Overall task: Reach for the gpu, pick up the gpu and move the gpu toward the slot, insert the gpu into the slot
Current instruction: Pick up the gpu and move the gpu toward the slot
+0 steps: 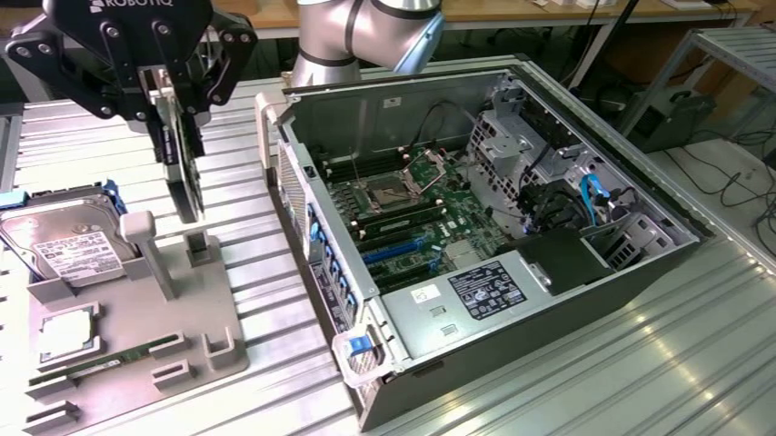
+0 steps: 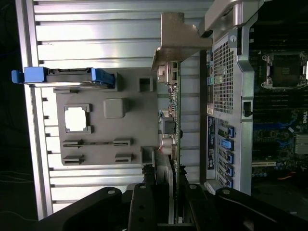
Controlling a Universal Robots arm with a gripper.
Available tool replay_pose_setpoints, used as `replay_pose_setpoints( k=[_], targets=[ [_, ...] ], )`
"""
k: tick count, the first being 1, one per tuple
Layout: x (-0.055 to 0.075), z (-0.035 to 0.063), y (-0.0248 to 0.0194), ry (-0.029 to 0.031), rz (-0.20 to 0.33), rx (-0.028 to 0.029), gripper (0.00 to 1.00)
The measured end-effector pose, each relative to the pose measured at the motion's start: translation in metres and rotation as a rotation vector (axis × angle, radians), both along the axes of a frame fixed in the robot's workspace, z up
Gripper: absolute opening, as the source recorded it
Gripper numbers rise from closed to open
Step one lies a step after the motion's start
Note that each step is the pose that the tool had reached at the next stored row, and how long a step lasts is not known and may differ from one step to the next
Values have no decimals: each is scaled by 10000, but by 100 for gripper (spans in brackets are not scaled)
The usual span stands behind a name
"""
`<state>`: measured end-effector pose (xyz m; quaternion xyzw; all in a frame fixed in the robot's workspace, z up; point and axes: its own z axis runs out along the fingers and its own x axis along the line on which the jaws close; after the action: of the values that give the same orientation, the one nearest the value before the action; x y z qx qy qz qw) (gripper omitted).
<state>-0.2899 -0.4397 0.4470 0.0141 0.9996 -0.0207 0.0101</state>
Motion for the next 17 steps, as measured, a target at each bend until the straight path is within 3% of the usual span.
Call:
replay_pose_setpoints(
  k=[17],
  targets=[
    [92,-1,0,0,-1,1,27]
  ],
)
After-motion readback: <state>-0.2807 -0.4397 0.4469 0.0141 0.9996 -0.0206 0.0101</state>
